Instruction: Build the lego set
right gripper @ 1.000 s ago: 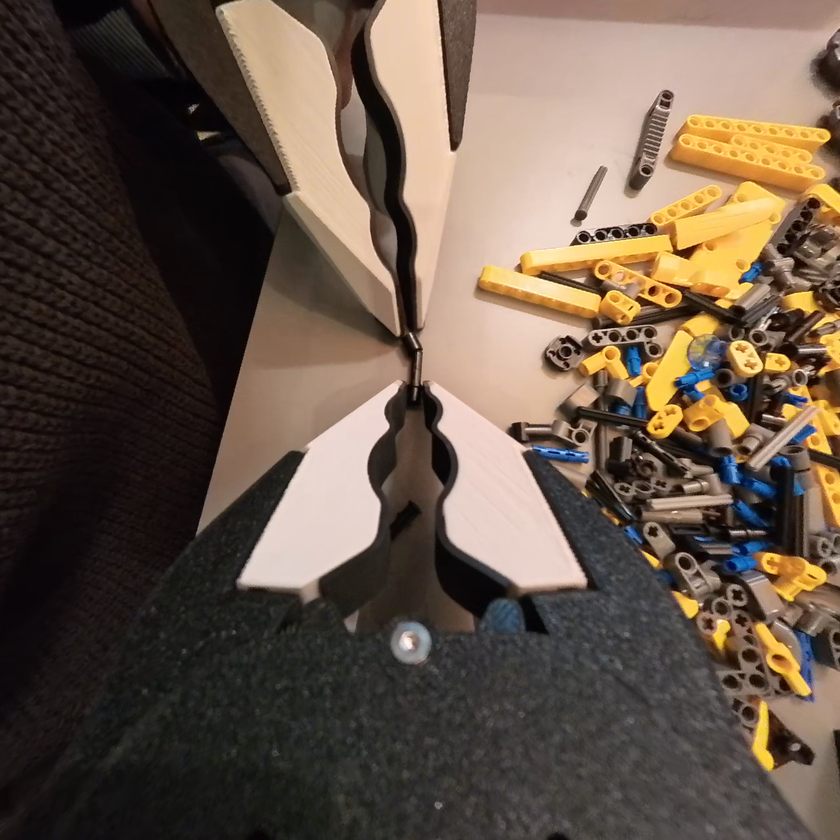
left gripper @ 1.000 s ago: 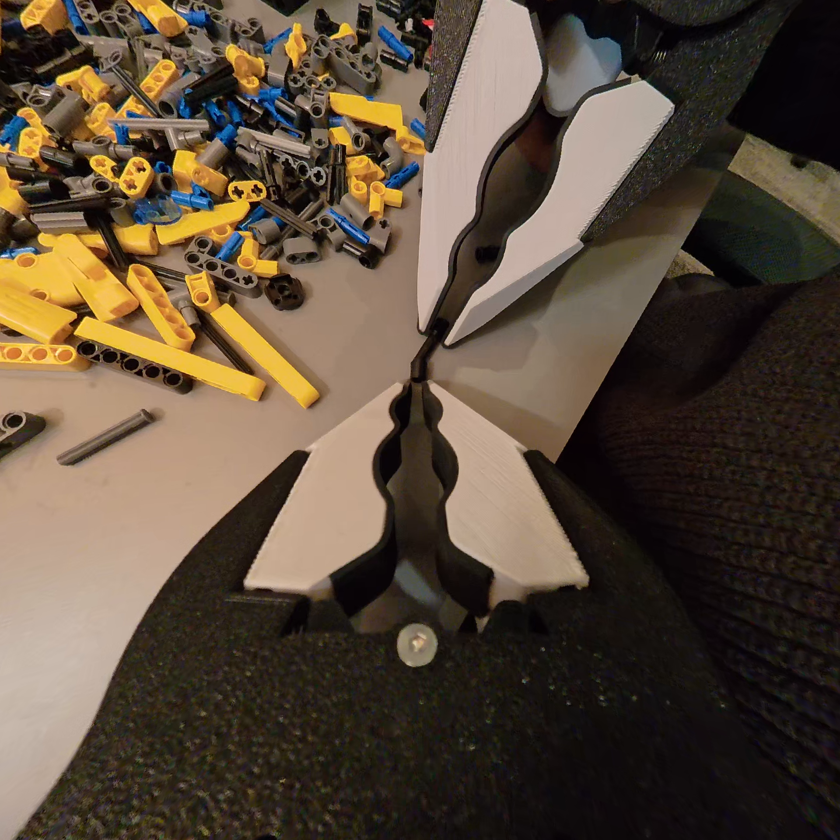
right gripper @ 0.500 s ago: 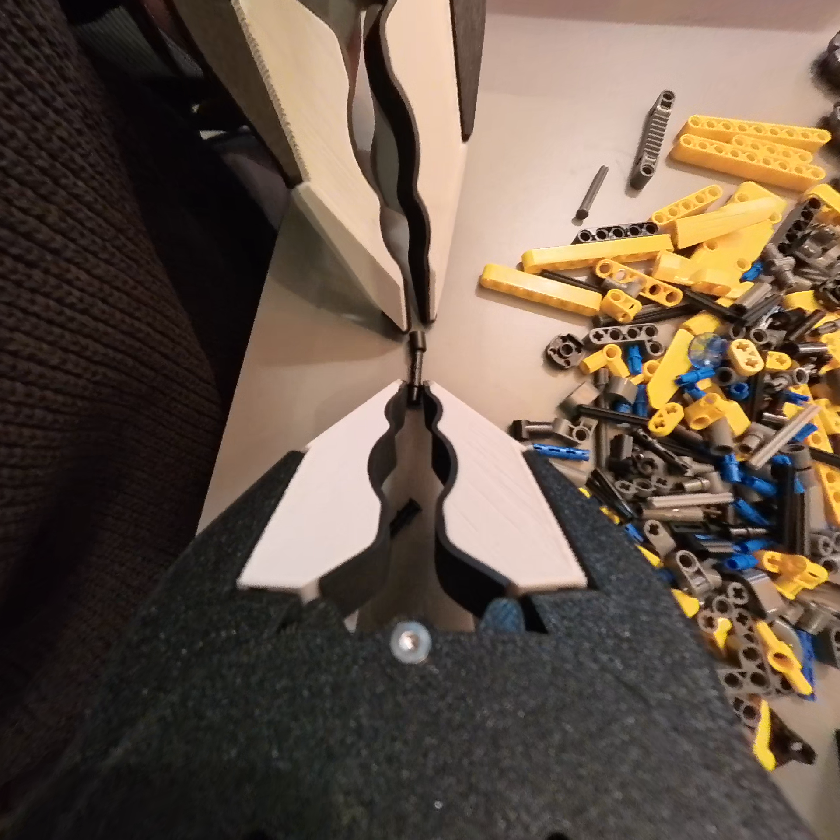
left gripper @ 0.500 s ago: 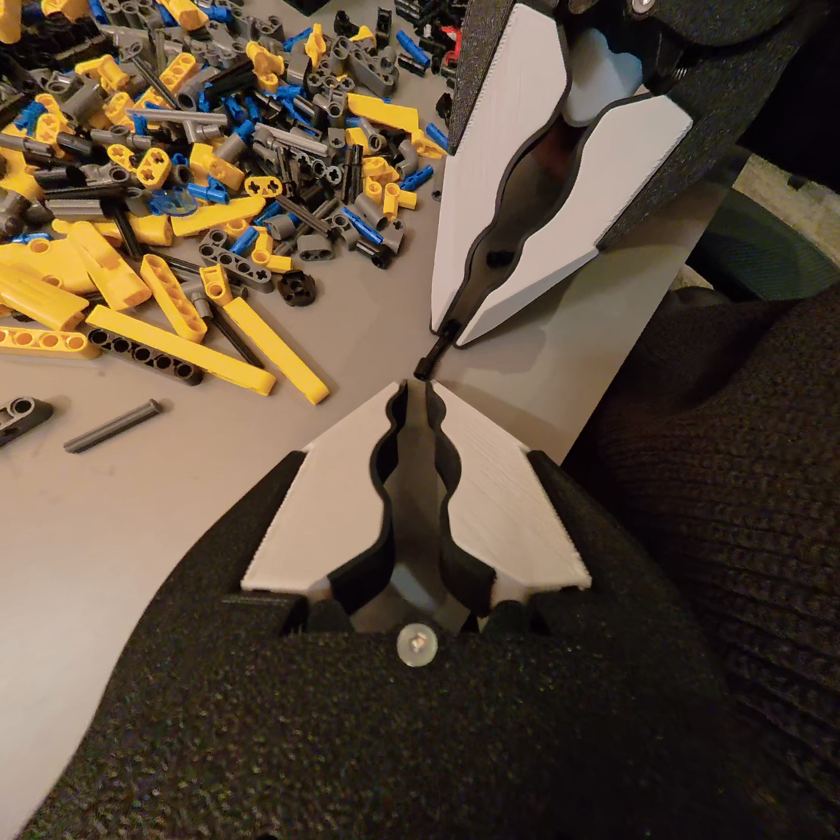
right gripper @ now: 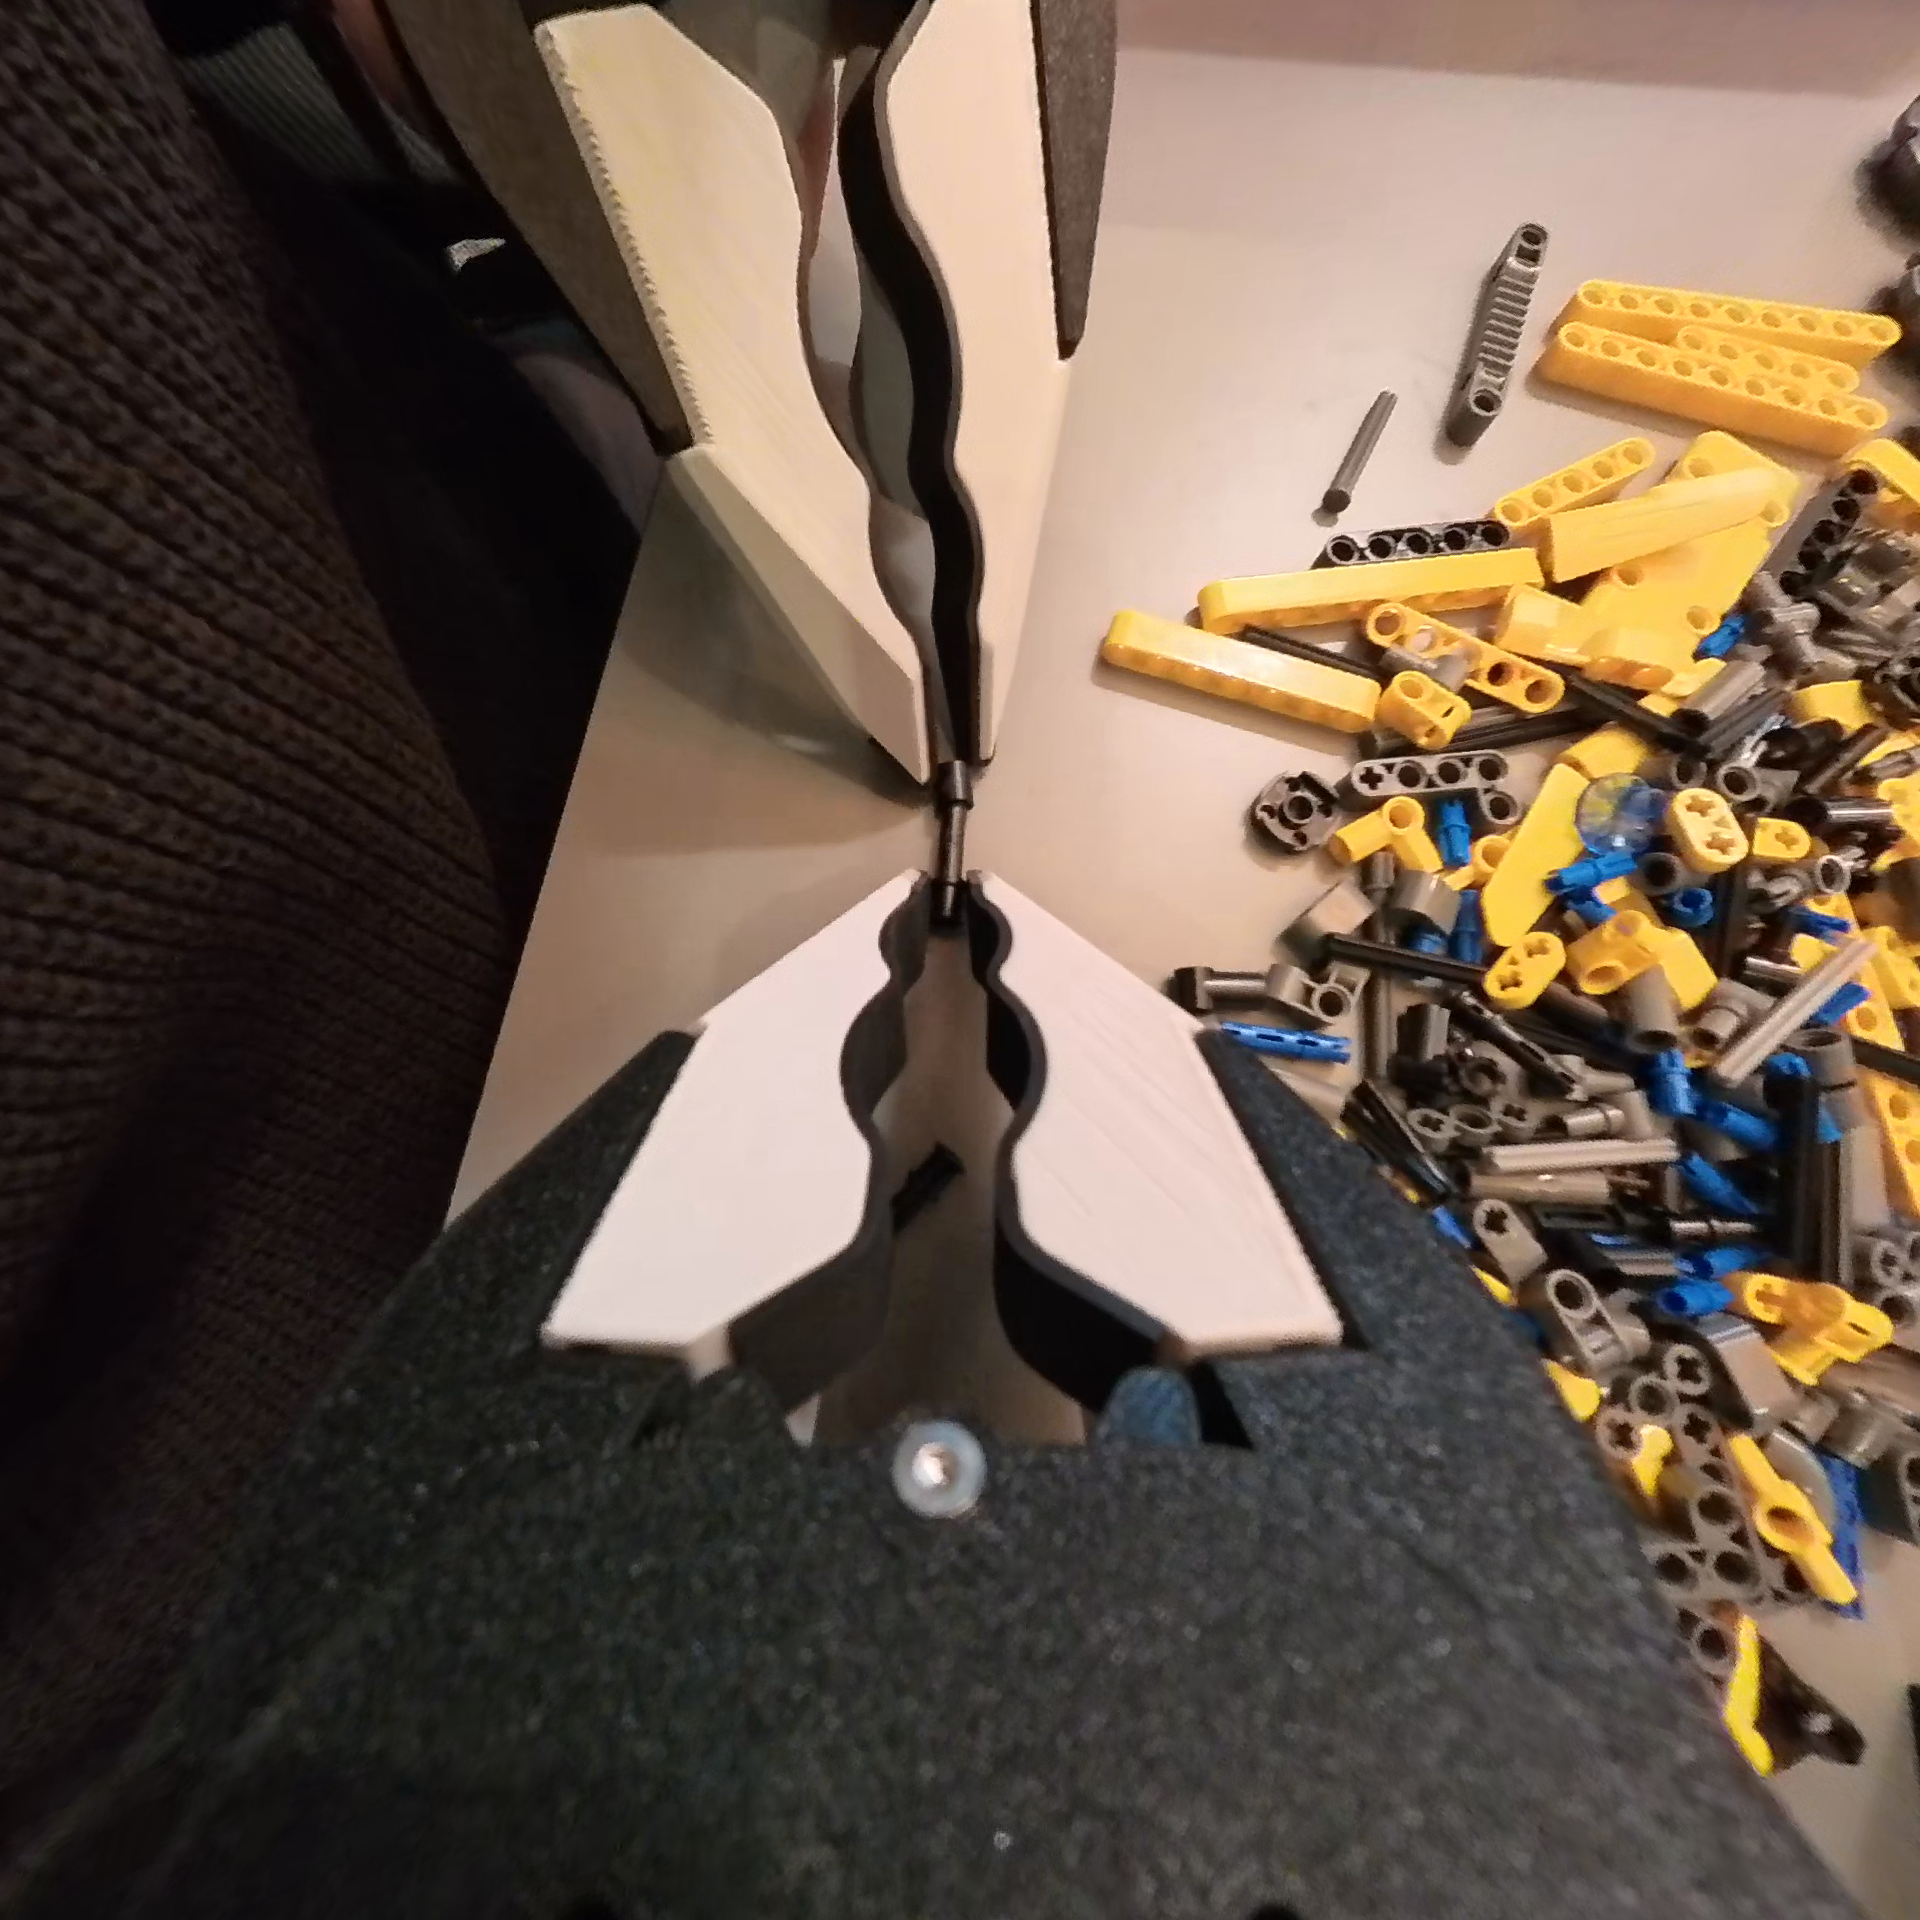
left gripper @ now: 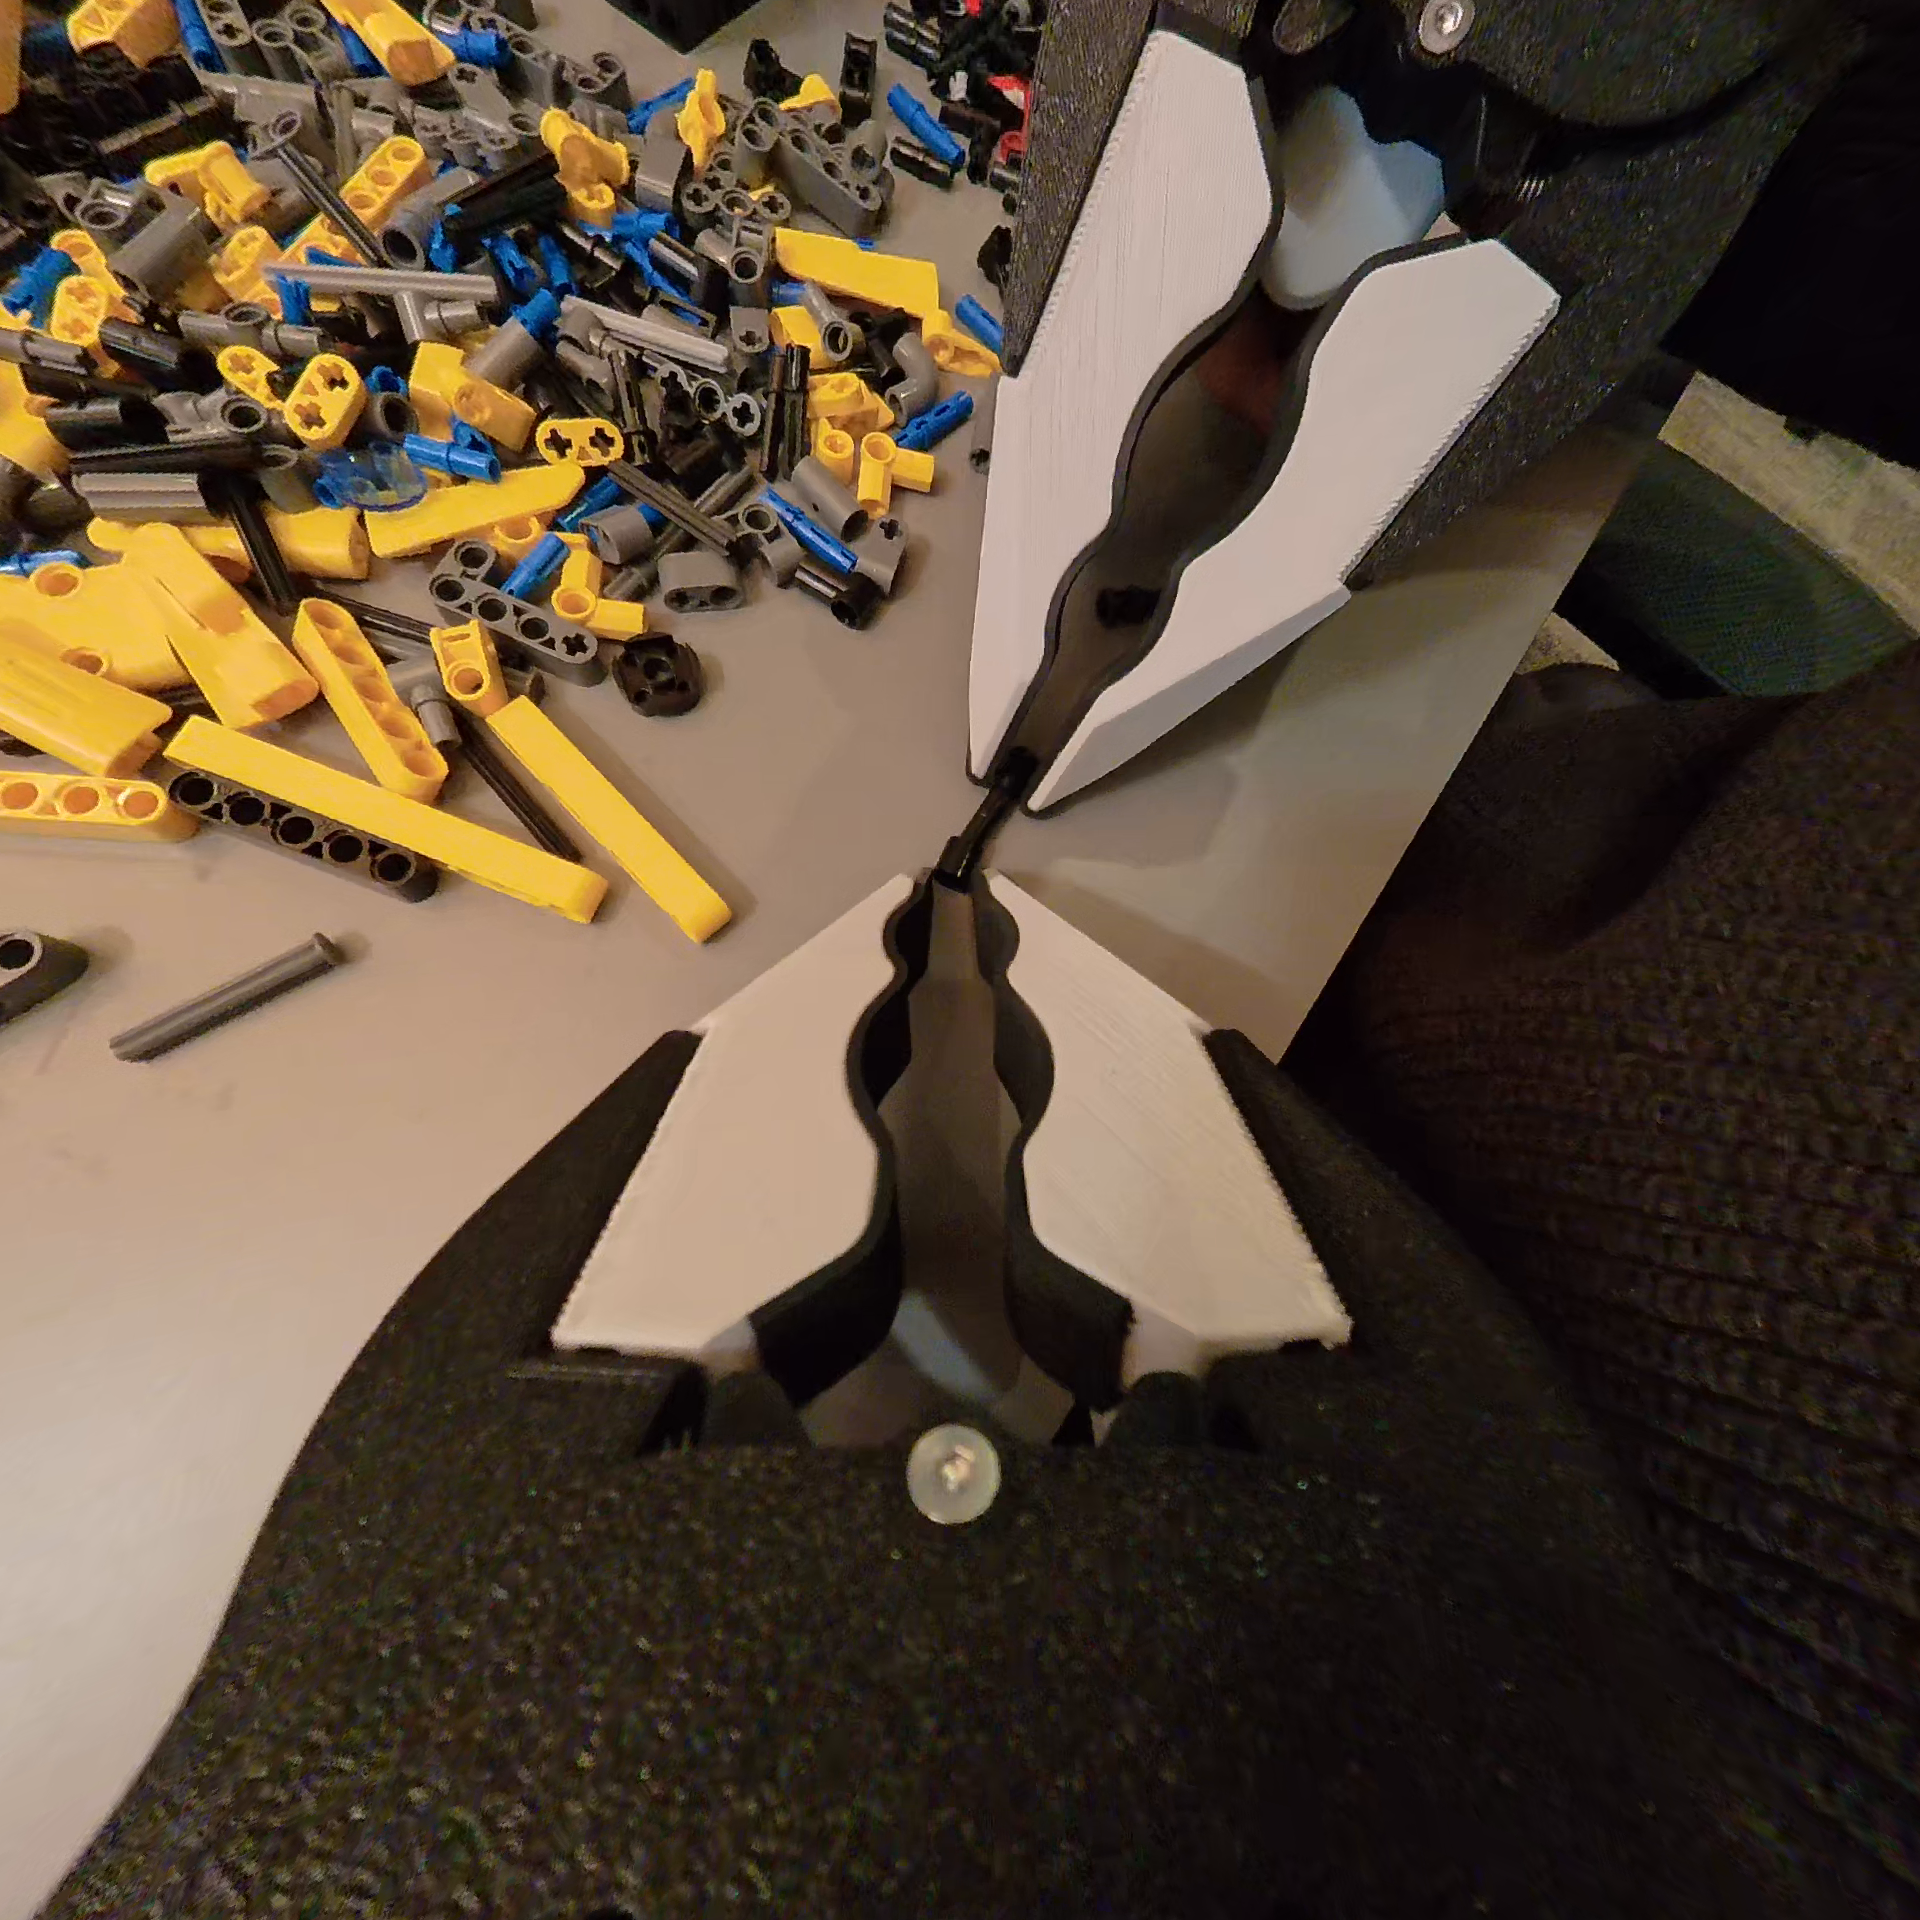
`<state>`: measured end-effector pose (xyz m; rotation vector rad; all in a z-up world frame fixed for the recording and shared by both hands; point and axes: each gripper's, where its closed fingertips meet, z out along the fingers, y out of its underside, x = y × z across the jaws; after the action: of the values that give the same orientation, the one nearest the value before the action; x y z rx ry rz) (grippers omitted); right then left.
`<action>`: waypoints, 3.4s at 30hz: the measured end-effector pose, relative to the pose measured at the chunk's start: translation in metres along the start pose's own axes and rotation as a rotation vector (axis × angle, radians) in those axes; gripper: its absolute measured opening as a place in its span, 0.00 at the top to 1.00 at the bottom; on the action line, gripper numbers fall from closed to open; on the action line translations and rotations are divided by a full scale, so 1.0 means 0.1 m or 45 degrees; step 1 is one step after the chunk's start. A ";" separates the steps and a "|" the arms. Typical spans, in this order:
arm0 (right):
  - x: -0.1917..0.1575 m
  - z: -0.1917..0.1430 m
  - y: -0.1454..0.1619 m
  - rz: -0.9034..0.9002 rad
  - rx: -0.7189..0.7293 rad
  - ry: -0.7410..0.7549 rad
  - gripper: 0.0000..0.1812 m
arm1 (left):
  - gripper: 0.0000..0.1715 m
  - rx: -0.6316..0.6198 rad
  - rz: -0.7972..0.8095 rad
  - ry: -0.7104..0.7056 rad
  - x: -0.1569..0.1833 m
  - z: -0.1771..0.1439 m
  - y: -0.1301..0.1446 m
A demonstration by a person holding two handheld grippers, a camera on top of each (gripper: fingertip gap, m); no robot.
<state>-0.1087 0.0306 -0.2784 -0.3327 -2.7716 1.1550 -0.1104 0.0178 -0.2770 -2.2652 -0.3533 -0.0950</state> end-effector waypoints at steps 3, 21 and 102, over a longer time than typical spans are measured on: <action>-0.01 0.01 -0.01 -0.005 0.003 -0.004 0.97 | 0.96 0.004 0.000 0.005 0.00 0.00 0.00; 0.01 0.00 -0.01 0.413 0.039 -0.030 0.97 | 0.97 0.022 0.007 0.013 -0.02 0.00 0.00; -0.02 0.02 -0.03 -0.015 0.036 0.099 0.97 | 0.96 -0.077 0.405 0.210 0.02 0.01 0.01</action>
<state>-0.1078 0.0270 -0.2779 -0.3503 -2.6844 1.1514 -0.1085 0.0181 -0.2781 -2.3243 0.0993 -0.1276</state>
